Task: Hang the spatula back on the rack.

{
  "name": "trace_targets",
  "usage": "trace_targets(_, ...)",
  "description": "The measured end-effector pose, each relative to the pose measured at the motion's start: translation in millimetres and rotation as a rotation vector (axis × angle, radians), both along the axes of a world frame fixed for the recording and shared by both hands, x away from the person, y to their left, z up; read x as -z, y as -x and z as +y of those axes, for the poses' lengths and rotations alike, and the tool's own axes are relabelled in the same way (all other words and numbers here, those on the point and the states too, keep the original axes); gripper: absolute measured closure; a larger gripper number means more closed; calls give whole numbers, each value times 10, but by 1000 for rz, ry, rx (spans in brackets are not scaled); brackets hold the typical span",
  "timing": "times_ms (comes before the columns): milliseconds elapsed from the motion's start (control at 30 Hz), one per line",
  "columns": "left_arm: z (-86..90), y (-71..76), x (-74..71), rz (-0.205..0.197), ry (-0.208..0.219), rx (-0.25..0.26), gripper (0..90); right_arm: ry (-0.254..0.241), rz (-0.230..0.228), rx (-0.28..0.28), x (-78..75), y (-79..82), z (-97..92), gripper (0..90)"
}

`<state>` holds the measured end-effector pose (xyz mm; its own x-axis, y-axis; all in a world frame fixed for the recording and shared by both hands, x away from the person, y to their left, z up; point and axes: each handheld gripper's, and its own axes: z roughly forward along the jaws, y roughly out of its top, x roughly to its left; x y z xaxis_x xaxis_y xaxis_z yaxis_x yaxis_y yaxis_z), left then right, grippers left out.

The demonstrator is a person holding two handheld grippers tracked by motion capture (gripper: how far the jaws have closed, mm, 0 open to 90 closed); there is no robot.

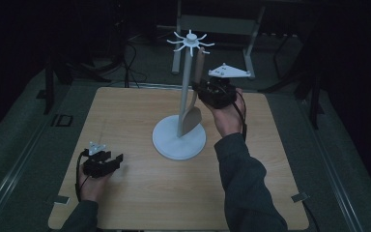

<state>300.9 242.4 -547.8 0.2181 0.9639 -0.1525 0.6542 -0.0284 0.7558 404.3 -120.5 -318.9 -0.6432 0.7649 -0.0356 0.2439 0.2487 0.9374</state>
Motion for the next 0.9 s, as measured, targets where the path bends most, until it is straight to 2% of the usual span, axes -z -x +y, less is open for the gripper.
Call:
trace_targets(200,-3,-1,1,0,-2,3,459,29,-23,15,33,19,-1,572)
trace_targets(333,-3,-1,2,0,-2,1,459,27,-31,30,50,40,-22,460)
trace_targets(500,-6,-2,1,0,-5,3,459,59,-53,63,56,87,-37,330)
trace_targets(633,-5,-3,2,0,-2,3,458,79,-66,66,58,131,-63,295)
trace_targets(900,-7,-3,4,-2,-4,0,447,76,-65,76,105,219,-208,286)
